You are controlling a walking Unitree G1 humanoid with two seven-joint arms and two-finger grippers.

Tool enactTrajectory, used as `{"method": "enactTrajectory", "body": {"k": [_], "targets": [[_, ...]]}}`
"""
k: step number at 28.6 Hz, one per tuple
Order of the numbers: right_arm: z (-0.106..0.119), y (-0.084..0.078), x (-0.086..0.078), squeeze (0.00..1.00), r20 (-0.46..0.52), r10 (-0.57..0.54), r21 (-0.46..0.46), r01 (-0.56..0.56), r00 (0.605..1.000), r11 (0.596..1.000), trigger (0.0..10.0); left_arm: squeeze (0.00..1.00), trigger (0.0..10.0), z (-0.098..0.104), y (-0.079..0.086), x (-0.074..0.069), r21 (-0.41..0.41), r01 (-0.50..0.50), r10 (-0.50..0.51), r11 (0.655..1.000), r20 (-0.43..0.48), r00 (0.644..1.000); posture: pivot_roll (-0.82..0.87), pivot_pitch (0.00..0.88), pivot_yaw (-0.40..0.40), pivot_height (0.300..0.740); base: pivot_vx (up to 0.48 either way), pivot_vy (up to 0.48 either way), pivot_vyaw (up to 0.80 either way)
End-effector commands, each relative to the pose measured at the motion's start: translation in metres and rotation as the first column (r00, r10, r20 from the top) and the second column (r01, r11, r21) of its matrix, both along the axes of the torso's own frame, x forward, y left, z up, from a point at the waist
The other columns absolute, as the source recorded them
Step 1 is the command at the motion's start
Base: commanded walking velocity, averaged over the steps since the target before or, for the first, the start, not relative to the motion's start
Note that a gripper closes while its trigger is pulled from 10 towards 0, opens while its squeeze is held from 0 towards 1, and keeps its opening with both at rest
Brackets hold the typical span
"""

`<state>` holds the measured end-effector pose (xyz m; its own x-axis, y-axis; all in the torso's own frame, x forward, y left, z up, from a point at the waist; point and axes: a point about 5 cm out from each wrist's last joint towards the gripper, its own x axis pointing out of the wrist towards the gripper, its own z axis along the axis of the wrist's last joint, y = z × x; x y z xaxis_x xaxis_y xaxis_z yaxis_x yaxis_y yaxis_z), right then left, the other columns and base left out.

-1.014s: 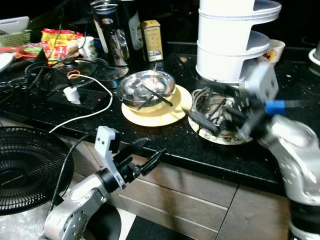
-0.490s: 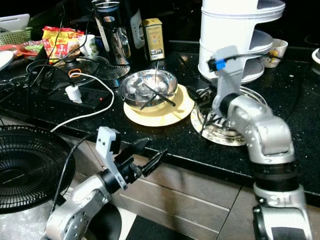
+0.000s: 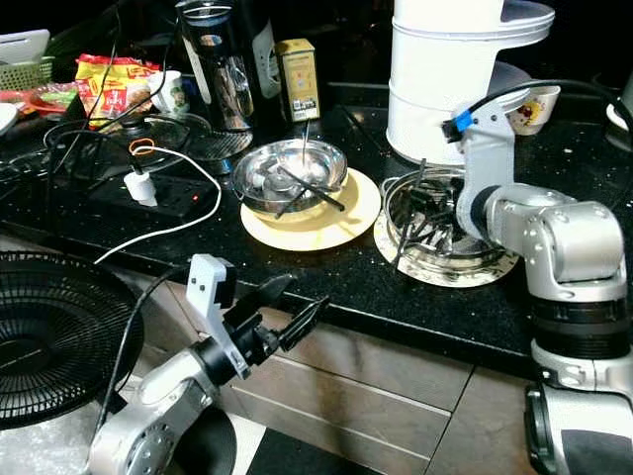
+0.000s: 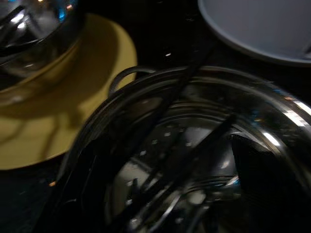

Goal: Kitchen organization

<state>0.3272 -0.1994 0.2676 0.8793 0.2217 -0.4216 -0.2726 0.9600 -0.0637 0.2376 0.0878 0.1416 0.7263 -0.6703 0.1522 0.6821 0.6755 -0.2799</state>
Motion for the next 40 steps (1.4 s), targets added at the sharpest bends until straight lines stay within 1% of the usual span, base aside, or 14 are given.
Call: {"method": "enactTrajectory", "body": {"k": [1,4,6,13,14,15,16,20,31,34,36,37,38,40], "targets": [[-0.004,0.008,-0.001,0.00,-0.045,0.030,-0.012,-0.031,0.999,0.999,10.0,0.00,10.0,-0.014,0.001,-0.002,0.031,-0.006,0.008,1.000,-0.069,0.998,-0.03,0.000,0.015,0.740,0.000,0.000,0.00],[-0.007,0.009,-0.002,0.00,-0.076,0.022,-0.022,-0.024,0.997,0.999,10.0,0.00,10.0,-0.014,0.001,-0.003,0.028,-0.007,0.009,1.000,-0.070,0.997,-0.03,0.000,0.013,0.740,0.000,0.000,0.00],[-0.014,0.009,-0.002,0.00,-0.108,0.011,-0.028,-0.014,0.994,1.000,10.0,0.00,10.0,-0.014,0.000,-0.004,0.026,-0.006,0.007,1.000,-0.072,0.997,-0.03,0.000,0.011,0.740,0.000,0.000,0.00],[-0.018,0.004,-0.004,0.00,-0.133,-0.019,-0.064,0.011,0.991,0.998,10.0,0.00,10.0,-0.014,0.000,-0.004,0.021,-0.010,0.012,1.000,-0.072,0.997,-0.03,0.000,0.009,0.740,0.000,0.000,0.00],[-0.019,0.002,-0.004,0.00,-0.139,-0.029,-0.074,0.019,0.990,0.997,3.1,0.00,10.0,-0.013,0.000,-0.004,0.018,-0.012,0.013,1.000,-0.073,0.997,-0.04,0.000,0.009,0.740,0.000,0.000,0.00],[-0.019,0.002,-0.004,0.00,-0.139,-0.029,-0.074,0.019,0.990,0.997,3.1,0.00,10.0,-0.013,0.000,-0.004,0.018,-0.012,0.013,1.000,-0.073,0.997,-0.04,0.000,0.009,0.740,0.000,0.000,0.00],[-0.020,0.000,-0.005,0.00,-0.145,-0.036,-0.079,0.025,0.989,0.997,0.0,0.00,10.0,-0.014,-0.001,-0.004,0.017,-0.012,0.013,1.000,-0.074,0.997,-0.04,0.000,0.008,0.740,0.000,0.000,0.00],[-0.022,-0.001,-0.007,0.00,-0.162,-0.043,-0.093,0.028,0.986,0.995,0.0,0.00,10.0,-0.014,-0.002,-0.004,0.013,-0.013,0.014,1.000,-0.076,0.997,-0.04,0.000,0.003,0.740,0.000,0.000,0.00],[-0.020,-0.001,-0.007,0.00,-0.158,-0.039,-0.123,0.020,0.987,0.992,0.0,0.00,10.0,-0.014,-0.002,-0.005,0.009,-0.016,0.017,1.000,-0.079,0.997,-0.04,0.000,0.000,0.740,0.000,0.000,0.00],[-0.018,0.000,-0.005,0.00,-0.136,-0.047,-0.092,0.034,0.990,0.995,0.0,0.00,10.0,-0.014,-0.002,-0.005,0.007,-0.018,0.018,1.000,-0.080,0.997,-0.04,0.000,-0.001,0.740,0.000,0.000,0.00],[-0.014,0.002,-0.003,0.00,-0.105,-0.040,-0.053,0.035,0.994,0.998,0.0,0.00,10.0,-0.015,-0.002,-0.005,0.009,-0.015,0.016,1.000,-0.080,0.997,-0.04,0.000,-0.001,0.740,0.000,0.000,0.00],[-0.005,0.005,0.000,0.00,-0.038,-0.036,0.014,0.036,0.999,0.999,0.0,0.00,10.0,-0.014,-0.002,-0.004,0.009,-0.015,0.015,1.000,-0.078,0.997,-0.04,0.000,0.003,0.740,0.000,0.000,0.00],[-0.001,0.006,0.002,0.00,-0.016,-0.035,0.063,0.036,0.999,0.997,0.0,0.00,10.0,-0.014,-0.002,-0.004,0.008,-0.015,0.015,1.000,-0.077,0.997,-0.04,0.000,0.006,0.740,0.000,0.000,0.00],[0.006,0.007,0.003,0.00,0.025,-0.030,0.122,0.027,0.999,0.992,0.0,0.00,10.0,-0.013,-0.002,-0.004,0.007,-0.015,0.015,1.000,-0.075,0.997,-0.04,0.000,0.006,0.740,0.000,0.000,0.00]]}}
